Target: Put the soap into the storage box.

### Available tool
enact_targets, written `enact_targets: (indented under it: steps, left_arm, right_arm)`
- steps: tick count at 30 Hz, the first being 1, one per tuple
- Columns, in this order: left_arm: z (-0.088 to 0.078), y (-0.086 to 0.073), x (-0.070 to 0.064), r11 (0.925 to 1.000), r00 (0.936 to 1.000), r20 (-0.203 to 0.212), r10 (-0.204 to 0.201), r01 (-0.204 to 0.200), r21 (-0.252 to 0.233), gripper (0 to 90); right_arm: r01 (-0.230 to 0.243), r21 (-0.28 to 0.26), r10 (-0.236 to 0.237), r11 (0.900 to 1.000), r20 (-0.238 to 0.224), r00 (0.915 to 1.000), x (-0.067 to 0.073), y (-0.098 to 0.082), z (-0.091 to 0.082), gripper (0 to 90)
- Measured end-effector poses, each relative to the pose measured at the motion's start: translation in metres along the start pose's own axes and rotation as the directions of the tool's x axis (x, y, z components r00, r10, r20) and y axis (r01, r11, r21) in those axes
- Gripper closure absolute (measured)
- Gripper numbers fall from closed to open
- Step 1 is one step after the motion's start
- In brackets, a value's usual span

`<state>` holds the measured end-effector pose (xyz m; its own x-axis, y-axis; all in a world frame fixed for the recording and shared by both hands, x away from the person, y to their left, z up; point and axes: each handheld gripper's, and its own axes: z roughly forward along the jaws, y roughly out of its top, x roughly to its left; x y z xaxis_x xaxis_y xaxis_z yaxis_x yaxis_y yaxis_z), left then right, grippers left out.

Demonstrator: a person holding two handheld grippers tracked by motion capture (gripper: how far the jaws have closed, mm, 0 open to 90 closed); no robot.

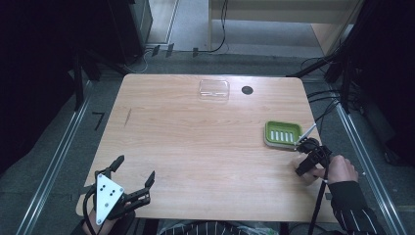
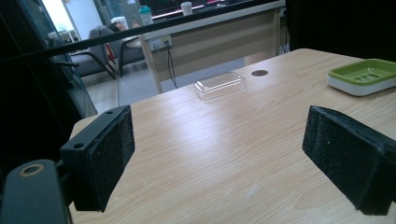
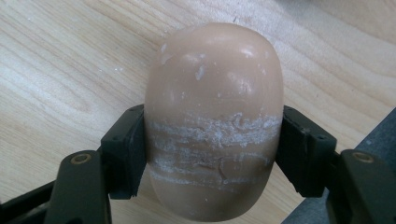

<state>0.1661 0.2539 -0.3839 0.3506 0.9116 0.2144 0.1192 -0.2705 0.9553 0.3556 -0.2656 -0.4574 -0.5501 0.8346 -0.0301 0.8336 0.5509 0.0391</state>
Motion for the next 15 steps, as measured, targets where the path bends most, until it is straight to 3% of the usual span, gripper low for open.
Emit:
enact_targets:
  steps: [15]
  left_arm:
    - [-0.002, -0.001, 0.000, 1.0000, 0.9999, -0.009, -0.008, 0.008, -0.002, 9.6]
  right_arm:
    - [0.076, -0.021, -0.075, 0.997, 0.010, 0.9971, 0.005, 0.011, -0.012, 33.6]
